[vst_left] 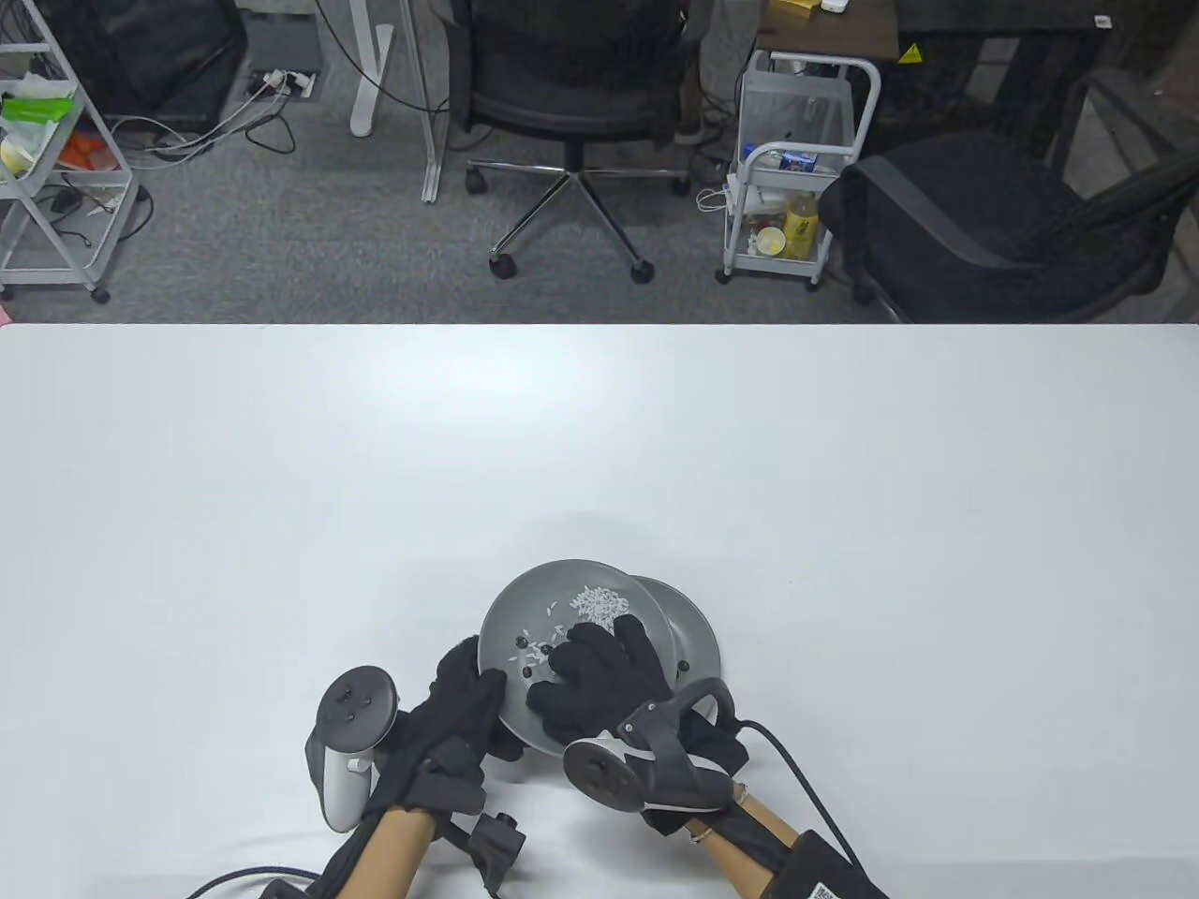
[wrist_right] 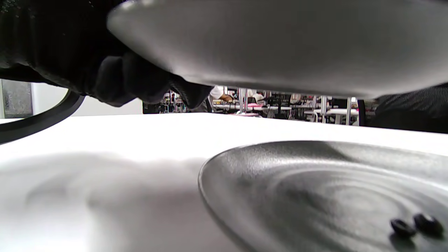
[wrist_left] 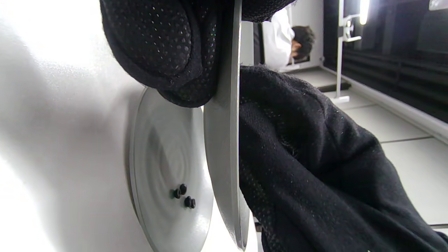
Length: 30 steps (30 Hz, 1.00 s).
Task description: Pick coffee beans with hand pinch into plate
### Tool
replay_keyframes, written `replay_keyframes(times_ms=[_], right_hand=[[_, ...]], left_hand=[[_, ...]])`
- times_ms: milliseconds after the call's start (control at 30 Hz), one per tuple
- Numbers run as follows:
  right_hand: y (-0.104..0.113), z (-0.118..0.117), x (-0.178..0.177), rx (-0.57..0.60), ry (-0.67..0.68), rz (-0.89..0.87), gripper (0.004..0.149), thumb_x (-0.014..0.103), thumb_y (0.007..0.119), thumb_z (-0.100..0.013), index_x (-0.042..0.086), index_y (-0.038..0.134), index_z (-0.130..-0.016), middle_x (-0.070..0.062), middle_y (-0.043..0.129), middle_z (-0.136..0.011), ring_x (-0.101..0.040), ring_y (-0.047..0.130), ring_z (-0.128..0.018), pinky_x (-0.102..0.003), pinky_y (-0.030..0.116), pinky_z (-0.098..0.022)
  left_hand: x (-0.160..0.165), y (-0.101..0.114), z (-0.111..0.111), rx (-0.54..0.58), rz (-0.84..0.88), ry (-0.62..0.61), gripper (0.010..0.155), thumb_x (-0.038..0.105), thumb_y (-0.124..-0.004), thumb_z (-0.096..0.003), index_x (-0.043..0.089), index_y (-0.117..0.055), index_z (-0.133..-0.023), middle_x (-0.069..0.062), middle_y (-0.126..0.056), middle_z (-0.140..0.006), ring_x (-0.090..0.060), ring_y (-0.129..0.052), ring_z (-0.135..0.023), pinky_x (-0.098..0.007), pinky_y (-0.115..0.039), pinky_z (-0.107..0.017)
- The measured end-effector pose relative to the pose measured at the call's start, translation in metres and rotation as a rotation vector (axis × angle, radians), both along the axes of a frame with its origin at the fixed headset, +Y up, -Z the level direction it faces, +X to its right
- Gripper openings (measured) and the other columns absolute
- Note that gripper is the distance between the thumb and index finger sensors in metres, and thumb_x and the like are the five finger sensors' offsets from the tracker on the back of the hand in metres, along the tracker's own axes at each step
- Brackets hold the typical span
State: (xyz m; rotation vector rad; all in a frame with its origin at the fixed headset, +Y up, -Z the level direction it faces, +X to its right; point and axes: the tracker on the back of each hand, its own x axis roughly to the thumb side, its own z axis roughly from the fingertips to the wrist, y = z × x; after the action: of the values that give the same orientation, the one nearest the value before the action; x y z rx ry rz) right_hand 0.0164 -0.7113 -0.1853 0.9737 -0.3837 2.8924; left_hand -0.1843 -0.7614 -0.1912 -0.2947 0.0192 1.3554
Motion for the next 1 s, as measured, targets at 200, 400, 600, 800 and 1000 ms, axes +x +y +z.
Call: replay_keyframes(times_ms=[200,400,600,800,1000], right_hand=[[-0.004,0.002,-0.003,-0.006,0.013,0.03,0.031,0.046,0.071,-0.063,0.035,0.076,-0.091,0.006,0.071,-0.1,-0.027,0.066,-0.104,-0.06,0.047,-0.081],[0.009,-0.009,0.02,0.007,-0.043,-0.065,0.031,0.044,0.071,-0.064,0.032,0.076,-0.092,0.004,0.071,-0.1,-0.03,0.067,-0.103,-0.06,0.048,-0.08],[0.015,-0.032,0.069,0.056,-0.232,-0.134,0.031,0.042,0.07,-0.066,0.029,0.075,-0.093,0.0,0.072,-0.099,-0.033,0.068,-0.1,-0.061,0.05,-0.077],[-0.015,-0.056,0.102,-0.065,-0.388,-0.038,0.031,0.041,0.072,-0.065,0.027,0.078,-0.091,-0.002,0.077,-0.096,-0.034,0.075,-0.096,-0.061,0.053,-0.075],[-0.036,-0.059,0.091,-0.145,-0.356,0.079,0.03,0.042,0.072,-0.064,0.029,0.079,-0.091,0.0,0.078,-0.096,-0.032,0.075,-0.097,-0.061,0.052,-0.076]], left_hand=[[0.0,-0.002,0.0,-0.016,-0.009,0.012,0.057,0.024,-0.059,-0.0661,0.0,-0.031,-0.11,-0.023,-0.069,-0.097,-0.029,-0.094,-0.06,-0.038,-0.087,-0.041],[-0.004,-0.001,0.0,-0.013,0.008,0.024,0.057,0.024,-0.059,-0.0661,0.001,-0.031,-0.11,-0.022,-0.069,-0.097,-0.028,-0.094,-0.061,-0.038,-0.086,-0.041],[-0.009,-0.003,-0.001,-0.035,0.022,0.057,0.057,0.024,-0.059,-0.0662,0.002,-0.031,-0.11,-0.023,-0.068,-0.098,-0.029,-0.094,-0.061,-0.038,-0.086,-0.042],[-0.014,-0.002,-0.002,-0.037,0.042,0.084,0.057,0.024,-0.059,-0.0663,0.002,-0.03,-0.111,-0.022,-0.068,-0.098,-0.029,-0.093,-0.062,-0.039,-0.085,-0.042],[-0.014,-0.002,-0.002,-0.035,0.042,0.083,0.057,0.024,-0.059,-0.0663,0.002,-0.03,-0.11,-0.022,-0.068,-0.098,-0.029,-0.093,-0.062,-0.039,-0.085,-0.042]])
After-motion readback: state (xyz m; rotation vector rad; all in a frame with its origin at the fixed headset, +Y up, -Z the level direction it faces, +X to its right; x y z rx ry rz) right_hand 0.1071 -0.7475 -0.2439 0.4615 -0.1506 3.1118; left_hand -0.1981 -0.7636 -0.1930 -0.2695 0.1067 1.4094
